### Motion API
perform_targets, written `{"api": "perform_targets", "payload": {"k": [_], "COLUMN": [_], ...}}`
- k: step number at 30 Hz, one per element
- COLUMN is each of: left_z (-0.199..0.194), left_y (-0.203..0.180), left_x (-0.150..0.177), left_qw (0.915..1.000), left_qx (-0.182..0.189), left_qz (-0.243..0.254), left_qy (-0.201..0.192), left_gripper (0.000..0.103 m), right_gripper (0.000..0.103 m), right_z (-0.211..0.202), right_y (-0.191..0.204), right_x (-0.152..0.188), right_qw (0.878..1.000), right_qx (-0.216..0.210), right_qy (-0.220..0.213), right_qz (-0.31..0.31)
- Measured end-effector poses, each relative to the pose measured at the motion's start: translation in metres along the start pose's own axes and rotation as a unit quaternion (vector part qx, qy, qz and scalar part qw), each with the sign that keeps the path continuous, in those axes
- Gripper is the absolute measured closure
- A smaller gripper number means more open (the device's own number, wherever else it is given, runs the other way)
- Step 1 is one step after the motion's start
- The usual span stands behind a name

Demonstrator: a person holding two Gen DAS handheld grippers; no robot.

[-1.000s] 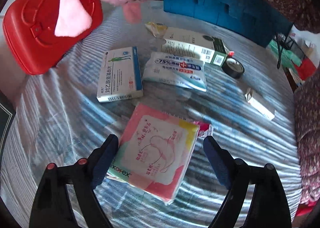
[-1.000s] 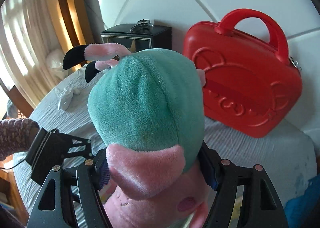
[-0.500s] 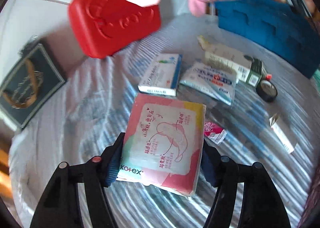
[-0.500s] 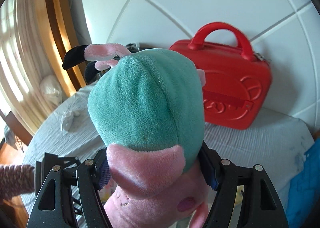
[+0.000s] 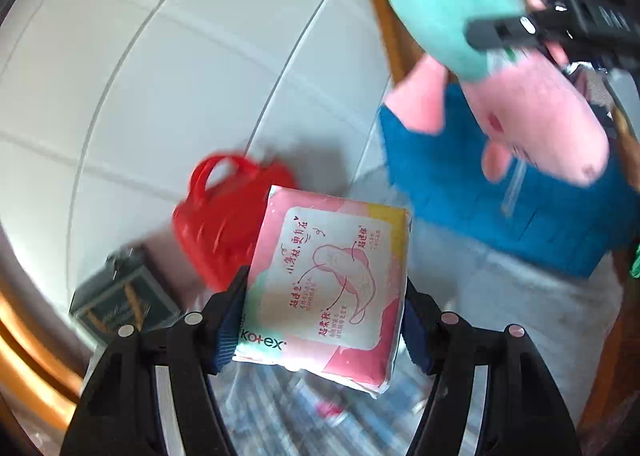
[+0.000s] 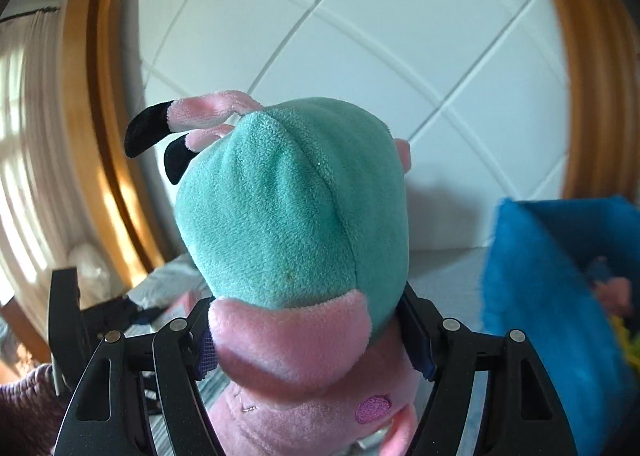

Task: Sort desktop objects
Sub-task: 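Carry the pig plush and Kotex pack into the blue crate and release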

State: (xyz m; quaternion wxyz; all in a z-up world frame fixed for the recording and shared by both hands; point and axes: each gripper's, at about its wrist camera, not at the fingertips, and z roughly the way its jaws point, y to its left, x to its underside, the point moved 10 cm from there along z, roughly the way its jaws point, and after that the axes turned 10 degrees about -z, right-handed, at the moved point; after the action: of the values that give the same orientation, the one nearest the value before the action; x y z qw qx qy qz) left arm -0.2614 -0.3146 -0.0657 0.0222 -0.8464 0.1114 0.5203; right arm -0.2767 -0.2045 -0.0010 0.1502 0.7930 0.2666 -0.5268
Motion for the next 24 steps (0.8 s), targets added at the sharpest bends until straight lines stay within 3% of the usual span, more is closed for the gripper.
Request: {"api": "perform_targets", "payload": {"k": [4,8,13,17,24], "left_z": [-0.005,-0.001,0.019,0.041,0.08], "left_y": [-0.072,-0.149,-0.24,-0.308,-0.376], "left_x": [-0.06,-0.102,-0.146,-0.178,-0.214], "left_qw": [0.9979,0.9943,0.9928,0.9932,0.9972], "left_qx": [0.047,0.088,0.098,0.097,0.061], "left_qz": [0.007,0.003,0.014,0.005,0.008], "left_qy": [-0.045,-0.06,-0.067,-0.065,-0.042], "left_gripper": [0.037,0.037,0.037,0.037,0.036], "right_gripper": [0.03,0.03,0.029,0.028,0.028], "right_z": [-0.091,-0.174,-0.258,-0.296,-0.287], "right_y": [-0.042,-0.094,-0.172,-0.236,-0.331], "right_x": [0.001,0.006,0.014,0.031,0.038], "right_qw": [0.996,0.987,0.973,0.972,0.975], "right_qx": [0.079,0.152,0.222,0.227,0.21], "right_qy": [-0.024,-0.038,-0.043,-0.031,-0.008], "right_qz": [0.018,0.03,0.038,0.052,0.066]}}
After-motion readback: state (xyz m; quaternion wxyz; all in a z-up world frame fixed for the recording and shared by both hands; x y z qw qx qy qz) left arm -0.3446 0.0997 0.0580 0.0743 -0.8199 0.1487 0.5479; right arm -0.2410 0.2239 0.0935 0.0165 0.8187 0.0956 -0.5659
